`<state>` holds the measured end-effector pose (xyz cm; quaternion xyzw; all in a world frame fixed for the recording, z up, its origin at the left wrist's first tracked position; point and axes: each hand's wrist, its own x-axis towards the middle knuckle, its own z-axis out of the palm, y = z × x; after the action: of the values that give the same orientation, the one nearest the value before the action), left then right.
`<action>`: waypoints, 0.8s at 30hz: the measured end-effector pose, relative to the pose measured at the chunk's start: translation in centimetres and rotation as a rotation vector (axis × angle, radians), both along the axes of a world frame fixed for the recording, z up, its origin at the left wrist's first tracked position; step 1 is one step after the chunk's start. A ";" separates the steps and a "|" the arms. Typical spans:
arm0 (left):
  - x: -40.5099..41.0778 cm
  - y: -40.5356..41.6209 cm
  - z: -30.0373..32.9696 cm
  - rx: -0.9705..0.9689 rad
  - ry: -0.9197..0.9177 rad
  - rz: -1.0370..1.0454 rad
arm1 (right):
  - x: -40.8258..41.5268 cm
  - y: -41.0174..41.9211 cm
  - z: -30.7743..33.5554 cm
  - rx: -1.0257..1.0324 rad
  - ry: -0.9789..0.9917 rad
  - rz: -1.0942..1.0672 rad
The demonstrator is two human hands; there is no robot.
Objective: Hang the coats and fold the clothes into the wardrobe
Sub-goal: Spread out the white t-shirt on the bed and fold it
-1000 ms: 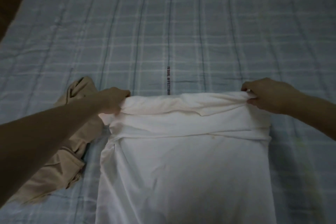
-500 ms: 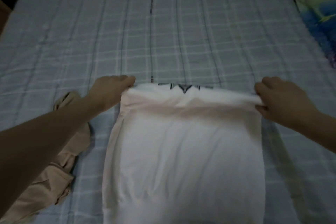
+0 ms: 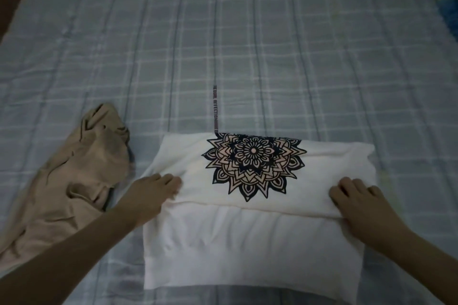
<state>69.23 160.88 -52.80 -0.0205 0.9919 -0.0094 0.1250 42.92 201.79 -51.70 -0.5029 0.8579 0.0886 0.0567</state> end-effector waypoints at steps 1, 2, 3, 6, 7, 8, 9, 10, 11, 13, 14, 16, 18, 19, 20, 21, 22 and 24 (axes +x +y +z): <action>-0.2 -0.2 0.5 0.019 -0.006 0.027 | -0.6 -0.4 0.5 -0.021 0.014 -0.029; -0.5 -0.3 1.0 0.058 -0.022 0.053 | -1.2 -0.7 0.7 -0.033 0.028 -0.064; -0.7 -0.2 1.5 0.090 -0.052 0.075 | -1.6 -0.9 0.9 -0.018 0.019 -0.097; -1.5 0.4 3.1 0.236 -0.421 0.157 | -1.8 -1.1 1.5 0.263 -0.178 -0.011; -1.8 0.3 3.5 0.306 -0.569 0.189 | -1.8 -1.1 1.8 0.386 -0.258 -0.001; -2.4 0.1 3.7 0.378 -0.617 0.206 | -2.0 -1.4 2.2 0.459 -0.342 -0.036; -3.0 -0.3 3.6 0.445 -0.556 0.218 | -2.3 -2.0 2.8 0.440 -0.419 -0.105; -3.7 -0.8 3.3 0.514 -0.415 0.253 | -2.8 -2.7 3.3 0.315 -0.477 -0.183; -4.4 -1.4 3.0 0.568 -0.234 0.294 | -3.5 -3.4 3.4 0.117 -0.448 -0.230; -6.2 -2.3 2.1 0.521 0.043 0.298 | -5.8 -4.0 2.5 -0.126 -0.210 -0.216; -7.3 -2.8 1.7 0.416 0.081 0.278 | -7.0 -4.3 1.8 -0.128 -0.148 -0.234; -9.4 -3.6 1.3 0.250 -0.014 0.280 | -8.8 -5.0 1.0 0.040 -0.179 -0.307; -11.2 -3.9 1.6 0.194 -0.177 0.313 | -10.0 -6.2 0.9 0.224 -0.263 -0.380; -12.1 -3.9 2.0 0.135 -0.245 0.314 | -10.8 -6.6 1.1 0.272 -0.264 -0.370; -12.9 -4.0 2.4 0.050 -0.284 0.295 | -11.4 -7.0 1.4 0.293 -0.259 -0.342; -13.6 -4.1 2.9 -0.023 -0.301 0.269 | -11.8 -7.3 2.0 0.297 -0.253 -0.315; -14.1 -4.4 3.4 -0.059 -0.292 0.258 | -12.4 -7.3 2.5 0.257 -0.253 -0.315; -14.9 -5.1 4.4 -0.032 -0.209 0.302 | -13.5 -6.6 3.5 0.120 -0.247 -0.362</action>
<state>54.36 155.81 -48.42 -0.1702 0.9588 -0.0083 0.2273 29.44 195.20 -48.21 -0.3432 0.9140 0.0659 0.2060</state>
